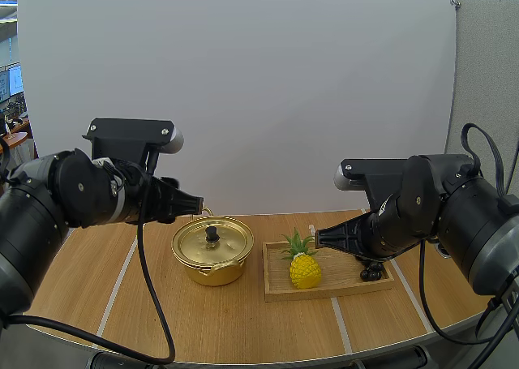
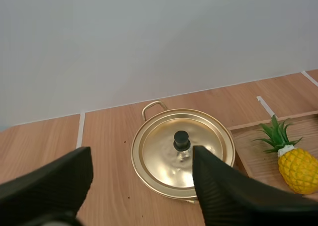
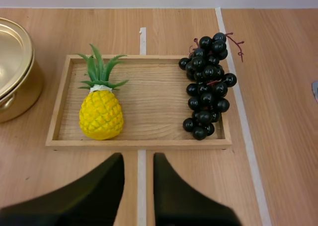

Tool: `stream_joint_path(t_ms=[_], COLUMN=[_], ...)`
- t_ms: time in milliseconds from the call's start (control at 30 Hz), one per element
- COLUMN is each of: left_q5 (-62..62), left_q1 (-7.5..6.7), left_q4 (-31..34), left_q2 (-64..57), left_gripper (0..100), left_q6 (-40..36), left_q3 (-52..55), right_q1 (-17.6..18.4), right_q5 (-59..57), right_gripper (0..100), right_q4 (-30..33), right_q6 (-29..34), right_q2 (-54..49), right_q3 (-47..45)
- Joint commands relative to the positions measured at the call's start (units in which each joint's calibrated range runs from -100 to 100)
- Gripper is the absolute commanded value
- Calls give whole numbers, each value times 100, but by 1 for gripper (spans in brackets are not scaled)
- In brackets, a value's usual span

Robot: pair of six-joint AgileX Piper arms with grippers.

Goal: Open the pot, put the pineapple inside, and close it

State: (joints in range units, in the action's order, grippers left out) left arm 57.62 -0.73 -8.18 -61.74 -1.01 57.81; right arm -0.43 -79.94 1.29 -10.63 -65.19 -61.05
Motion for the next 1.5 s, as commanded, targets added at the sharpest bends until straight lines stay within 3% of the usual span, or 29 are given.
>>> stream_joint_path(t_ms=[0,33,300,500,800,1067,1467], left_q5=[-43,-2,211,681,915,1185,1113], left_q1=[8,8,8,1,-24,-336,-345], left_q4=[-94,-94,-439,-908,-971,-878,-567], left_q2=[16,16,245,1468,3315,4507,5988], left_gripper=[100,100,100,100,100,100,100], left_q6=[471,559,1864,2585,2866,2892,2892], left_q3=[-124,-124,-124,-391,-1456,-2303,-2860], right_q1=[-26,-26,-26,-26,-26,-26,-26], right_q5=[140,120,67,67,67,67,67], right_gripper=[88,100,100,100,100,100,100], right_q4=[334,334,277,-170,-661,-661,-661], right_q6=[-198,-179,-168,-168,-241,-241,-241], right_q2=[-8,-8,-8,-8,-8,-8,-8], right_q3=[44,44,44,44,44,44,44])
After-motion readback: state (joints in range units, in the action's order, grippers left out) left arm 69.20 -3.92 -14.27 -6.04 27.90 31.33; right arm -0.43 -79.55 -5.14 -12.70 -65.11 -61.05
